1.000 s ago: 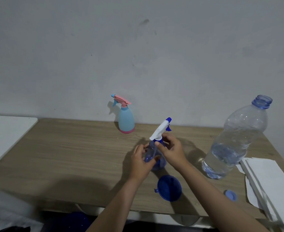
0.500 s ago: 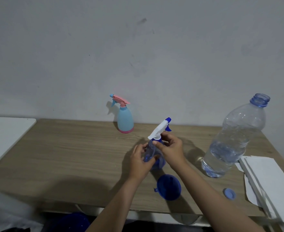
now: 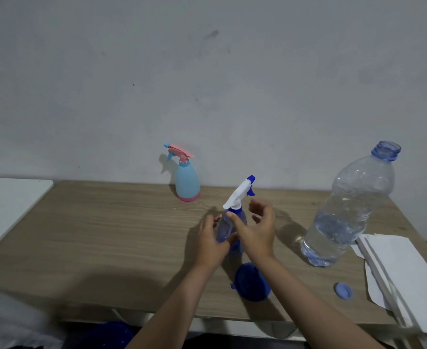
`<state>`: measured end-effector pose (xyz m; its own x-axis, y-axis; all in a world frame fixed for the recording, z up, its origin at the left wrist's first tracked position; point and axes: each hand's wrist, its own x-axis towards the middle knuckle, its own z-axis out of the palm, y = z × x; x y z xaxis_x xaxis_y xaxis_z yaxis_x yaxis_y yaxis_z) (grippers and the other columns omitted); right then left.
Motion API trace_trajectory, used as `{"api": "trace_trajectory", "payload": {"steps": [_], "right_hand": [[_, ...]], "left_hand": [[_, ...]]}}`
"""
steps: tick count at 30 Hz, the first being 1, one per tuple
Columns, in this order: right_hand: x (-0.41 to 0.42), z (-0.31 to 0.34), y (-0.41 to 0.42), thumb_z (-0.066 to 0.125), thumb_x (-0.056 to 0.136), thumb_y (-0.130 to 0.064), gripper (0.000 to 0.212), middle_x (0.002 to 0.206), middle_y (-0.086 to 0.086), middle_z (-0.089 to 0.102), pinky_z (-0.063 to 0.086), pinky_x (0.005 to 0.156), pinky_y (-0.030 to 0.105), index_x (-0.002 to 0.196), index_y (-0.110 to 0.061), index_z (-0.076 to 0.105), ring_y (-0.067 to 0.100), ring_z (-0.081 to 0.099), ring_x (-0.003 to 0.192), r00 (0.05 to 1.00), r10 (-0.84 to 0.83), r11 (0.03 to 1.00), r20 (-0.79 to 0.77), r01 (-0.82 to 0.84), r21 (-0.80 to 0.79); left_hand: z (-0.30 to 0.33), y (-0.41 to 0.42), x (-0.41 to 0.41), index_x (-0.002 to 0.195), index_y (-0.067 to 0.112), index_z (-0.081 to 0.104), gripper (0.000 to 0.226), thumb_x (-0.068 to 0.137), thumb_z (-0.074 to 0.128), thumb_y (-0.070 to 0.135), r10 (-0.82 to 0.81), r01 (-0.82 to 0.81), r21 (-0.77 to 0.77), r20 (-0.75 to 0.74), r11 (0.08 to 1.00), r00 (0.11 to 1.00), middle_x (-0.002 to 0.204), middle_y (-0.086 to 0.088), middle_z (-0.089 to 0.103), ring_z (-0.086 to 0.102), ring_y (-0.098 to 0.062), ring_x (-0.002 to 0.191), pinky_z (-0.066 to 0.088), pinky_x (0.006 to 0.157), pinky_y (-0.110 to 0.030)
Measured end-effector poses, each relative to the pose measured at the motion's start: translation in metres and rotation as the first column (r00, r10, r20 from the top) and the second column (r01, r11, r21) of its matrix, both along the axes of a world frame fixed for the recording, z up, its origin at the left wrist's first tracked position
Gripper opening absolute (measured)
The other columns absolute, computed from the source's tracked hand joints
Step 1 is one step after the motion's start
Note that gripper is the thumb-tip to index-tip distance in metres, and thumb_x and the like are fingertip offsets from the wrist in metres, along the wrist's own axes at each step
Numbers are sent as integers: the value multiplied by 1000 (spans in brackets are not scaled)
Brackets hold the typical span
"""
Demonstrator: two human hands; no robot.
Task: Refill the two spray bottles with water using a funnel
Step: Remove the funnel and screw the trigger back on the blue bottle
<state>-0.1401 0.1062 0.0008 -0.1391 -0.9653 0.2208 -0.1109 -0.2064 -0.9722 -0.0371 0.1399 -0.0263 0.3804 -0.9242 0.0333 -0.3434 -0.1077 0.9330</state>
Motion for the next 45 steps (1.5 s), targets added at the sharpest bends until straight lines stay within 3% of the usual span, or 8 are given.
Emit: {"api": "trace_trajectory", "payload": {"steps": [5,12,16,19,22,31,39,45], "right_hand": [[3,-1,-16,87,61,-37,104,138,-10,28,37,97,21,143,-16,26,13,36,127,979,-41,999,-198,36,-28],[31,-1,-29,63,83,-35,38,93,-1,52,42,72,28,109,-11,51,16,53,82,970,32,997,-242,-47,-57],[43,20,-21,63,89,-19,27,89,-6,56,47,66,14,113,-14,51,13,57,71,982,63,990,-177,-85,-116],[55,44,-12,63,89,-25,28,96,-10,59,59,69,33,111,-30,46,18,64,82,968,187,974,-166,-204,-94],[66,59,10,64,89,-28,13,87,-1,63,59,59,32,96,-28,53,22,68,75,941,315,949,-120,-311,57],[80,-3,91,59,89,-39,32,68,6,60,38,55,24,75,-9,59,13,52,58,643,639,732,-422,-339,591],[87,-25,108,49,94,-35,48,108,12,63,53,81,39,141,-28,42,29,66,85,515,699,706,-496,-385,594],[94,-12,104,60,88,-38,31,80,16,65,42,63,30,94,-8,66,22,57,67,643,628,740,-438,-319,592]], "left_hand": [[2,7,4,115,18,51,55,71,83,14,-83,84,77,-17,993,996,102,17,58,53,16,87,41,66,2],[-1,32,12,109,22,51,39,79,76,22,-93,81,103,112,991,989,94,25,51,49,19,84,38,68,4],[0,53,42,122,18,51,43,85,68,31,-48,24,100,253,995,966,114,12,55,47,12,79,35,65,6],[2,72,76,129,14,50,50,85,67,31,42,-76,82,350,994,936,126,-1,53,47,-2,100,30,70,7],[-7,91,113,131,17,47,62,81,57,52,99,-170,106,480,980,871,128,-3,52,50,-19,116,41,91,-18],[-42,144,175,138,8,41,86,77,33,66,89,-294,195,675,936,733,142,-17,43,39,-35,131,34,107,-51],[-56,168,184,142,12,34,87,76,28,68,15,-239,254,655,937,755,149,-13,35,29,-31,138,23,111,-51],[-54,172,180,143,12,32,90,74,28,70,41,-187,185,598,965,801,149,-9,33,26,-26,140,19,114,-48]]}}
